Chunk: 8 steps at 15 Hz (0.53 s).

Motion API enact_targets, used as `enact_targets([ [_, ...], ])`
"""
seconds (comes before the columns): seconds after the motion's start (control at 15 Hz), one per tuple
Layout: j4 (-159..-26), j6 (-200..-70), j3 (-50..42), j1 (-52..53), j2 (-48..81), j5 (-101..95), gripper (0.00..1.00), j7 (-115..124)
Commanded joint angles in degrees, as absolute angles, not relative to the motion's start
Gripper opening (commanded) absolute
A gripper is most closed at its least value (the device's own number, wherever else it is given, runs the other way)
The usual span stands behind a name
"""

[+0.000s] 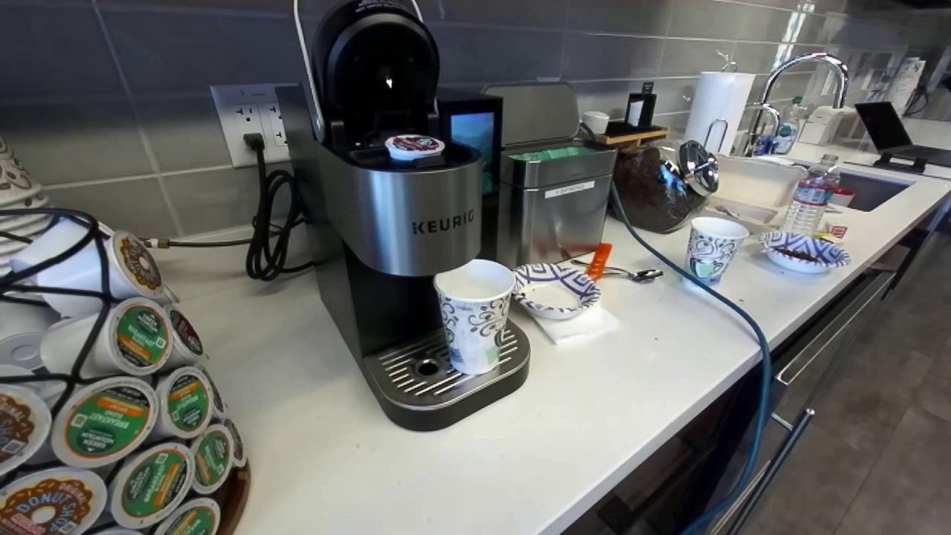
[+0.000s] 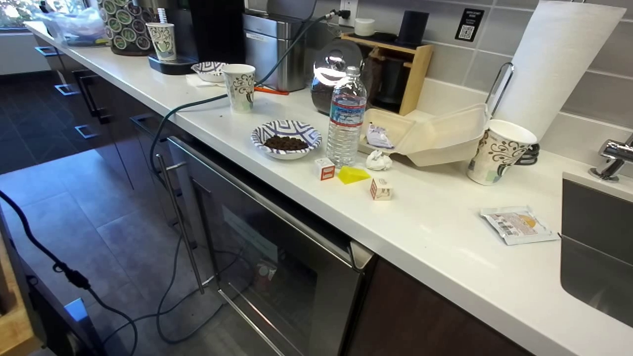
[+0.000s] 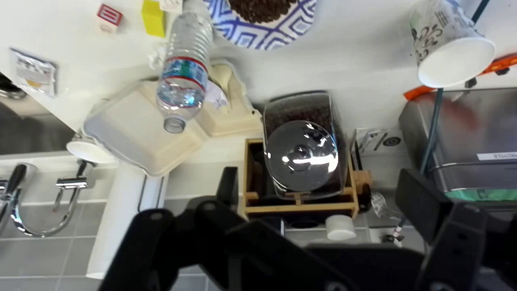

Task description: Move the water bottle to the left.

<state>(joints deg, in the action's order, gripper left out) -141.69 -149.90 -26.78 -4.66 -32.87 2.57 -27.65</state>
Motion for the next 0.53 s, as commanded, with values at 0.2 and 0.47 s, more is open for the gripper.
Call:
enact_targets([
  [0.2,-152.1,-172.6,-50.1,18.0,-37.0,12.7,1.0,-53.6],
  [0.47,-149.8,-181.3,-68.7,32.4,-38.4,11.3,1.0,-64.7],
])
